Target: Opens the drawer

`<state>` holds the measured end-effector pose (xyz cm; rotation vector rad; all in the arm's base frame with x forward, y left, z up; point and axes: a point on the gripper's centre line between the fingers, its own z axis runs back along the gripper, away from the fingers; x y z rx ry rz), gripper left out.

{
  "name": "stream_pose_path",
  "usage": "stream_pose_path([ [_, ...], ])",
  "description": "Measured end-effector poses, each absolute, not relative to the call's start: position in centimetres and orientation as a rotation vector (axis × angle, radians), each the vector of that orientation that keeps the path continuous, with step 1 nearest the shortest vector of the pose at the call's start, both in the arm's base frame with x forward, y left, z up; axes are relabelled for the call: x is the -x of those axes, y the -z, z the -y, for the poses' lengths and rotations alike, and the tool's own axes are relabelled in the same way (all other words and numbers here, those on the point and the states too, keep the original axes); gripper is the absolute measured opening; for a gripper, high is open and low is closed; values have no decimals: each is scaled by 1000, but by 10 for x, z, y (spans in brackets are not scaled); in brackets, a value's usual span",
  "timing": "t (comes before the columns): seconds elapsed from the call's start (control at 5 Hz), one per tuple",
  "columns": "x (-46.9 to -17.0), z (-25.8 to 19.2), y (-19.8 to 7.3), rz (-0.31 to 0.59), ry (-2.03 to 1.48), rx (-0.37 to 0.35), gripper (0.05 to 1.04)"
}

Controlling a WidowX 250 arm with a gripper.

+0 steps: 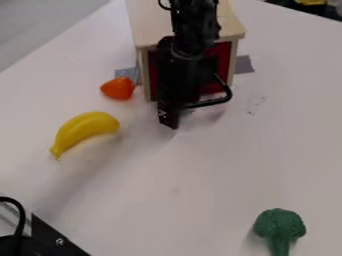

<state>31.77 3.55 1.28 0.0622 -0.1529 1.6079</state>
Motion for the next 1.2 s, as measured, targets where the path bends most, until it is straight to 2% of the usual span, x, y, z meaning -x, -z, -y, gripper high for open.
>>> stream_pose_path([
  [0.2, -318, -35, -12, 167, -1603, -64, 967],
  [0.6, -310, -31, -3, 131, -1624, -79, 490],
  [1.2, -295, -21, -15, 102, -1644, -25, 419],
])
